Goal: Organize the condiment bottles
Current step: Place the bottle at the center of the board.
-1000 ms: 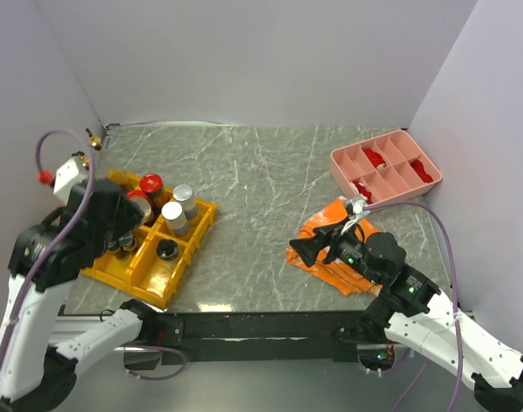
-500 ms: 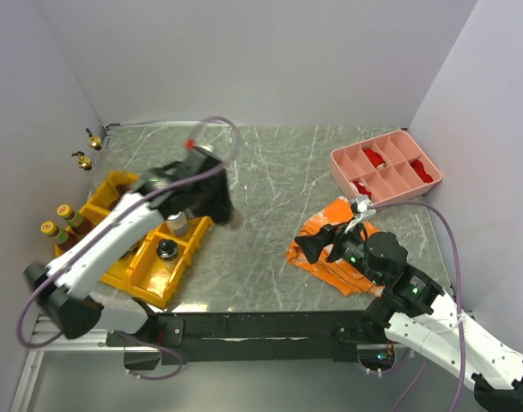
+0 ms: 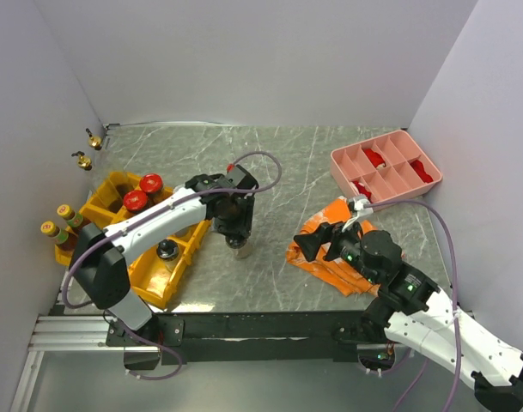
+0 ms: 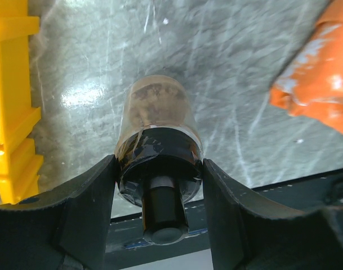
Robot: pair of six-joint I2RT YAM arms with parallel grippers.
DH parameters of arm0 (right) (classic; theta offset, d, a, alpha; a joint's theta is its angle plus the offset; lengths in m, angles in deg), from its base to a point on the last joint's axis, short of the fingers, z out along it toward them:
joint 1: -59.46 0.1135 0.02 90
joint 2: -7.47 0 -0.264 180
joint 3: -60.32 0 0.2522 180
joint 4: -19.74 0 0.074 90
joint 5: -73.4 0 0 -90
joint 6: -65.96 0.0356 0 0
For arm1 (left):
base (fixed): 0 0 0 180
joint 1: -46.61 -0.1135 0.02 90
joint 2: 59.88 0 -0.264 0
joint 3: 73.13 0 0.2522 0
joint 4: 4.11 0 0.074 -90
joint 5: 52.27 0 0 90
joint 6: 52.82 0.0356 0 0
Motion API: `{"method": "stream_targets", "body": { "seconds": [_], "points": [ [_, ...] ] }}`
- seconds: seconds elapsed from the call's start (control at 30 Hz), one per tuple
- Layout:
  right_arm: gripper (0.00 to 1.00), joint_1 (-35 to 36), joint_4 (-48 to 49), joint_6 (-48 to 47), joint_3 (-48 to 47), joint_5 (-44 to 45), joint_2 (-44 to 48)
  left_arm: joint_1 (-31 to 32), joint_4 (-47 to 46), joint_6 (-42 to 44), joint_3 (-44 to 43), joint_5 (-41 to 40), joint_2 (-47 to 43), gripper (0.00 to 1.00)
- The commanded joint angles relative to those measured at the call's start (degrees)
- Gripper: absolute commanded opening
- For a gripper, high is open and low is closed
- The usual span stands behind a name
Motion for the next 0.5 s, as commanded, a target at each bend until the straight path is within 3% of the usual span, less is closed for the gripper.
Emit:
{"method": "stream_targets", "body": {
  "seconds": [0.0,0.13,0.4,0.47],
  "points": [
    [1.0,-0.1,3.6,0.4,0.5,-0.2,-1.8,0.6,-2.8,2.4,0.4,1.2,0.5,0.32],
    [1.0,-0.1,4.1,0.4,-0.1,-0.7,-3.4,0.7,-3.7,3.1,0.9,1.5,0.2,0.52],
    [1.0,-0.1,5.0,0.0,-2.2,-2.5,-5.9,0.6,-1.7,2.4,-0.5,-1.4,1.8,0.75],
    [1.0,-0.1,5.9,0.0,-2.7,-4.0,-6.8,0.6,-1.0,2.1,-1.8,-1.4,1.0,0.86]
  ]
}}
